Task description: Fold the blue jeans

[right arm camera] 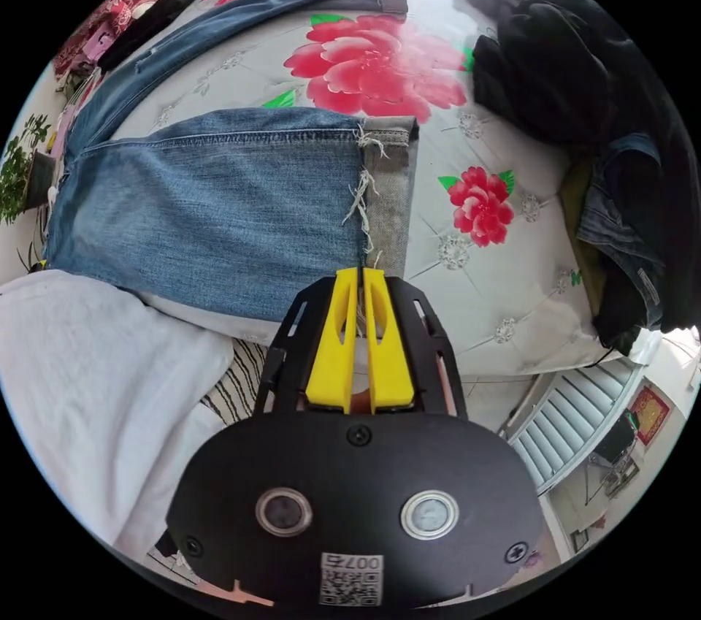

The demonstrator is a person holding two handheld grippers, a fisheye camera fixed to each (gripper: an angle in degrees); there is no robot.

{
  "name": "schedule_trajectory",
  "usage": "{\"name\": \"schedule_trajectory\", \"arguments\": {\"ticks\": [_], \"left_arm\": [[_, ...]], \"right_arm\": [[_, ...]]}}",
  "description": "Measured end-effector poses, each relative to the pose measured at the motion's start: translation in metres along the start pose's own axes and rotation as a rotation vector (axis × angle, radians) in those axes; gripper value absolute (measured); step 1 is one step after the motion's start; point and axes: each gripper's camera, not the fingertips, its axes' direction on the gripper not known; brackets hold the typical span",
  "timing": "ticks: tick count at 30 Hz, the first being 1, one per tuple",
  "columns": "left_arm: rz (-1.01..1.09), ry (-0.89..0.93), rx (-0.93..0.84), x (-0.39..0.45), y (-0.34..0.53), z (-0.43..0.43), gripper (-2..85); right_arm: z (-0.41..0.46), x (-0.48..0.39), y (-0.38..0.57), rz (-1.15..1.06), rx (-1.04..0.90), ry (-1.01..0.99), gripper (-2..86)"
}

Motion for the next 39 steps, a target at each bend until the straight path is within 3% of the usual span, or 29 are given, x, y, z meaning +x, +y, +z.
{"name": "schedule_trajectory", "arguments": {"ticks": [4,6,9,13,17,21,26,29,31,35,39], "left_arm": [[-0.060,-0.010,0.058,-0.001,0.023,-0.013,2.9],[-0.069,-0.066,0.099,0.005,0.036,-0.026,3.9],[0.013,-0.088,0.136,0.037,0.031,-0.025,5.5],[0.216,-0.058,0.134,0.125,-0.029,0.026,7.4],[0.398,-0.038,0.119,0.215,-0.096,0.085,8.5],[0.549,-0.038,0.028,0.299,-0.161,0.170,10.9],[0.571,-0.271,-0.162,0.336,-0.194,0.279,10.9],[0.630,-0.244,-0.182,0.343,-0.185,0.301,6.7],[0.652,-0.225,-0.199,0.344,-0.177,0.302,5.2],[0.589,-0.116,-0.158,0.325,-0.165,0.270,4.6],[0.566,0.071,0.019,0.294,-0.129,0.167,4.5]], "right_arm": [[-0.032,0.020,0.004,0.058,-0.015,0.066,1.0],[-0.089,0.028,0.005,0.091,0.191,0.045,2.1],[-0.145,0.042,-0.027,0.112,0.369,-0.050,3.6],[-0.184,0.059,-0.106,0.123,0.456,-0.165,4.8],[-0.224,0.061,-0.205,0.107,0.458,-0.189,6.5],[-0.248,0.045,-0.283,0.051,0.378,-0.091,8.1],[-0.234,0.025,-0.327,-0.050,0.185,0.019,6.5],[-0.229,0.024,-0.327,-0.062,0.105,0.021,3.3],[-0.243,0.024,-0.314,-0.057,0.157,0.062,1.6],[-0.309,0.043,-0.262,-0.039,0.335,-0.049,0.2],[-0.406,0.077,-0.174,-0.043,0.594,-0.266,-0.1]]}}
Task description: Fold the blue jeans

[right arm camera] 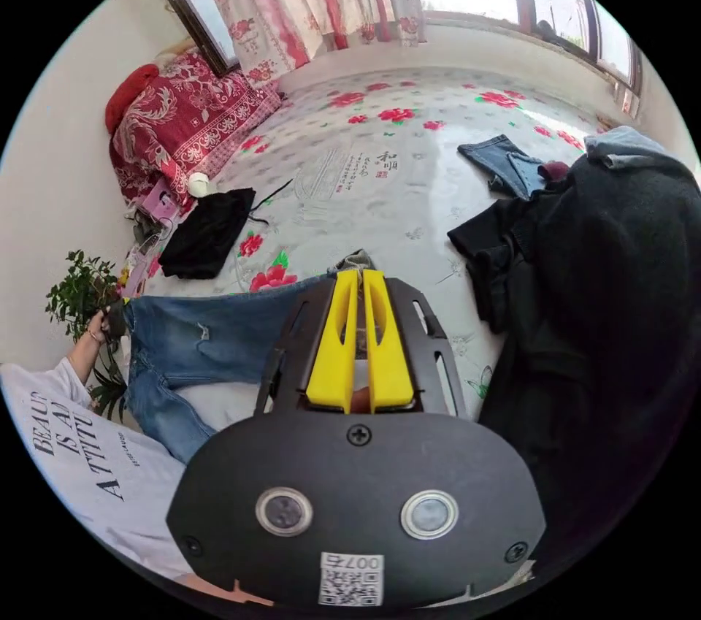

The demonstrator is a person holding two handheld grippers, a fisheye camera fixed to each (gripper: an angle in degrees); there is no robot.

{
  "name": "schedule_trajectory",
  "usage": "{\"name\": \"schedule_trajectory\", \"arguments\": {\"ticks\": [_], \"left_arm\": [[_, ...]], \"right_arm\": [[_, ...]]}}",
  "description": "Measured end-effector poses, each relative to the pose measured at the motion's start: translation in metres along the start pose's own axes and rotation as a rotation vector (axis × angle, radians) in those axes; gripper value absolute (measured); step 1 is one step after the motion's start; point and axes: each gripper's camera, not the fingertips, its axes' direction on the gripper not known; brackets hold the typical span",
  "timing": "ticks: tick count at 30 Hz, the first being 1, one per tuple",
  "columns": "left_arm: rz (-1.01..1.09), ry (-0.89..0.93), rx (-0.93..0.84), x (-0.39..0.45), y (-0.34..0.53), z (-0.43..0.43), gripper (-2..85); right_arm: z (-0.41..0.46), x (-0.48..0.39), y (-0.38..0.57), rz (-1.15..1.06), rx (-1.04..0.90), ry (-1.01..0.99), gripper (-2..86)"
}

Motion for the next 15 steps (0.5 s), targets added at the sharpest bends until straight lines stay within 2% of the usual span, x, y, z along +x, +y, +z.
{"name": "schedule_trajectory", "arguments": {"ticks": [4,9,11,13,15], "left_arm": [[0.004,0.105,0.219,-0.002,0.070,-0.131,4.5],[0.081,0.111,0.347,0.007,0.193,-0.232,3.4],[0.075,0.093,0.306,0.008,0.243,-0.236,2.2],[0.017,0.017,0.149,0.007,0.301,-0.206,0.7],[-0.034,-0.021,0.026,0.004,0.337,-0.168,0.1]], "right_arm": [[-0.110,-0.013,0.039,-0.048,0.184,-0.077,-0.2],[-0.233,-0.025,0.153,-0.120,0.328,-0.102,-0.1],[-0.251,-0.026,0.201,-0.131,0.300,-0.055,-0.1],[-0.253,-0.025,0.248,-0.112,0.196,-0.005,0.0],[-0.225,-0.019,0.312,-0.047,-0.042,0.052,0.3]]}}
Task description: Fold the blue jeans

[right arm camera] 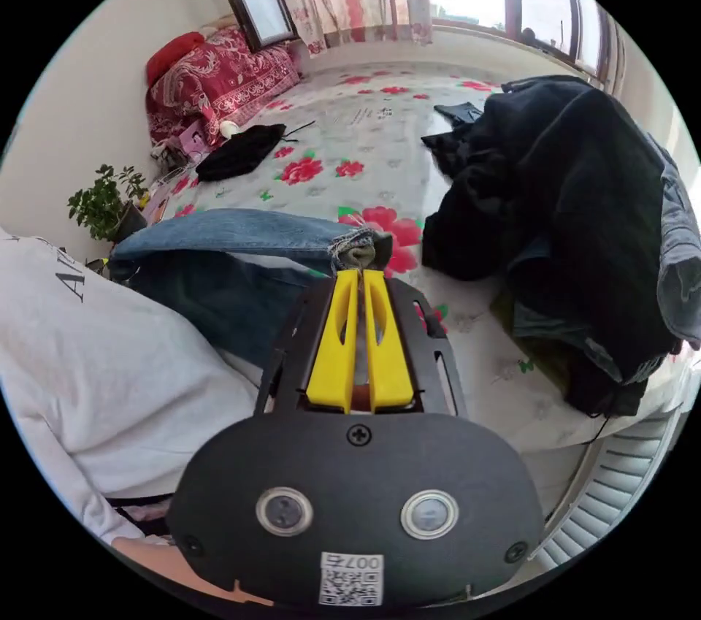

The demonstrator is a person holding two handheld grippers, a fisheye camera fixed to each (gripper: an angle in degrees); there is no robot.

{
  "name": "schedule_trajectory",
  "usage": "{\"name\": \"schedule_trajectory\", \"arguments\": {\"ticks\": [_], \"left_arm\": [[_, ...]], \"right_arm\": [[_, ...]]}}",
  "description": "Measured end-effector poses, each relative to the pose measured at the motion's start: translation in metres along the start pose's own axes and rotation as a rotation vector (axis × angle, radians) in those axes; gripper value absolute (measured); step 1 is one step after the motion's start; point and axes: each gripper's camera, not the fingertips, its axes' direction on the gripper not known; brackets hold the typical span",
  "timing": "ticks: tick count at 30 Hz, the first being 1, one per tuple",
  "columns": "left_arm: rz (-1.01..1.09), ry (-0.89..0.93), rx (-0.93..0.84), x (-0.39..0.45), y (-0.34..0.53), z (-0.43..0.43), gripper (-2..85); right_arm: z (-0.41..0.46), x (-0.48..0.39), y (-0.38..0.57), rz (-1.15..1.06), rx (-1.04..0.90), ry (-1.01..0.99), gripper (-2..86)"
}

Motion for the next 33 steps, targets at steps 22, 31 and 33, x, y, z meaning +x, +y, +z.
{"name": "schedule_trajectory", "arguments": {"ticks": [22,31,33], "left_arm": [[0.073,0.046,-0.021,0.020,-0.053,-0.007,-0.6],[0.154,-0.149,-0.103,0.009,-0.064,-0.032,-0.6],[0.077,-0.180,-0.253,-0.010,-0.051,0.017,-0.3]], "right_arm": [[0.038,0.086,0.080,0.404,-0.203,-0.070,1.4],[-0.064,0.071,0.100,0.217,-0.006,0.007,1.0],[-0.024,0.088,0.129,0.320,-0.132,-0.022,1.9]]}}
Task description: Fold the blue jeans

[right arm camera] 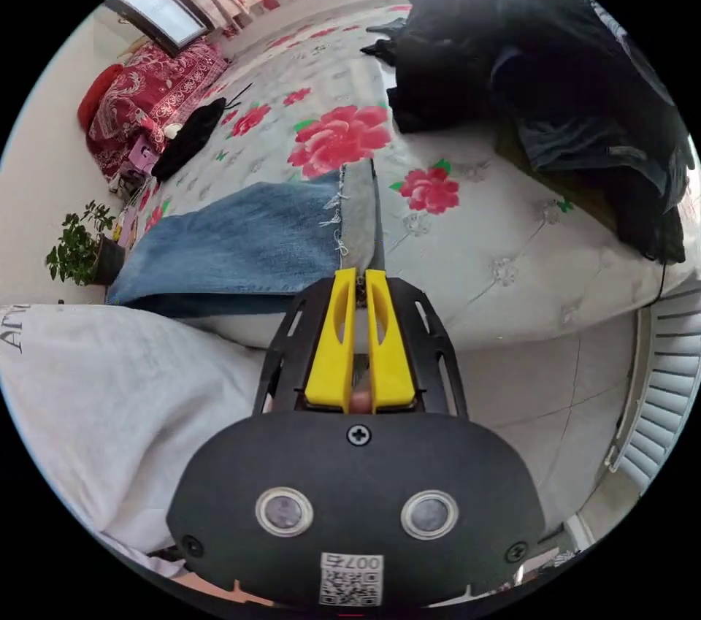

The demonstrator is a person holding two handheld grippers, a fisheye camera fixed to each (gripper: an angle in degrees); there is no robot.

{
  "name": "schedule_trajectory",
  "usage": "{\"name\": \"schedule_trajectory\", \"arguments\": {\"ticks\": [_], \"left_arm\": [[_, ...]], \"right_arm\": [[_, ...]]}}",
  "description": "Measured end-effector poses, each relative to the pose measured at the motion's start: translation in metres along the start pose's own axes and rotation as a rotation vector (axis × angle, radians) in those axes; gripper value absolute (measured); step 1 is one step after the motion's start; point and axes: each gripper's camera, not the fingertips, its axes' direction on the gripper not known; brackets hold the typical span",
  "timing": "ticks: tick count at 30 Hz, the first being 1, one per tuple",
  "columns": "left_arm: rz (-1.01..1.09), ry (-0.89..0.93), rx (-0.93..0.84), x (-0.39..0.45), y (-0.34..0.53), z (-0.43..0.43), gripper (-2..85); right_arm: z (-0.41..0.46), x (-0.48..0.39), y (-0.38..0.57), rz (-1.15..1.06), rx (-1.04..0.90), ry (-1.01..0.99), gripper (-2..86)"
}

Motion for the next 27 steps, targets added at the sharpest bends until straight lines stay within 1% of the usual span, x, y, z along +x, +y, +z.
{"name": "schedule_trajectory", "arguments": {"ticks": [1,2,3,6,8,10,12,15,16,18,20,22,23,25,27], "left_arm": [[-0.090,0.030,-0.063,-0.010,0.003,0.029,-0.1],[-0.132,0.054,-0.066,-0.014,0.004,0.036,0.0],[-0.198,0.088,-0.033,-0.020,0.006,0.039,0.4],[-0.222,0.088,0.016,-0.029,-0.001,0.021,2.0],[-0.231,0.102,0.019,-0.041,-0.006,0.011,3.8],[-0.304,0.164,0.035,-0.068,-0.008,-0.003,5.5],[-0.365,0.223,0.078,-0.086,-0.005,-0.017,6.0],[-0.448,0.290,0.141,-0.113,0.001,-0.034,6.7],[-0.479,0.316,0.158,-0.124,0.004,-0.038,7.1],[-0.533,0.348,0.176,-0.141,0.006,-0.043,7.8],[-0.599,0.383,0.199,-0.159,0.011,-0.047,8.0],[-0.703,0.434,0.270,-0.185,0.021,-0.057,8.1],[-0.723,0.454,0.292,-0.191,0.024,-0.059,8.2],[-0.746,0.527,0.345,-0.208,0.022,-0.063,8.8],[-0.735,0.529,0.355,-0.212,0.011,-0.063,9.3]], "right_arm": [[0.011,0.008,0.004,0.049,-0.026,-0.011,2.2],[0.025,0.021,0.011,0.143,-0.057,-0.024,3.0],[0.026,0.030,0.017,0.214,-0.031,-0.028,3.9],[0.003,0.049,0.031,0.313,0.105,-0.096,6.1],[-0.002,0.066,0.039,0.387,0.140,-0.121,7.6],[0.004,0.086,0.048,0.469,0.149,-0.198,9.1],[0.020,0.106,0.059,0.585,0.144,-0.334,10.2],[0.039,0.112,0.070,0.671,0.204,-0.457,11.0],[0.041,0.112,0.071,0.691,0.221,-0.452,11.0],[0.045,0.111,0.072,0.768,0.247,-0.380,10.7],[0.045,0.108,0.067,0.758,0.237,-0.359,10.4],[0.046,0.104,0.059,0.713,0.213,-0.329,10.0],[0.048,0.101,0.054,0.678,0.205,-0.341,9.6],[0.053,0.098,0.049,0.682,0.196,-0.360,9.2],[0.063,0.093,0.045,0.738,0.186,-0.301,8.3]]}}
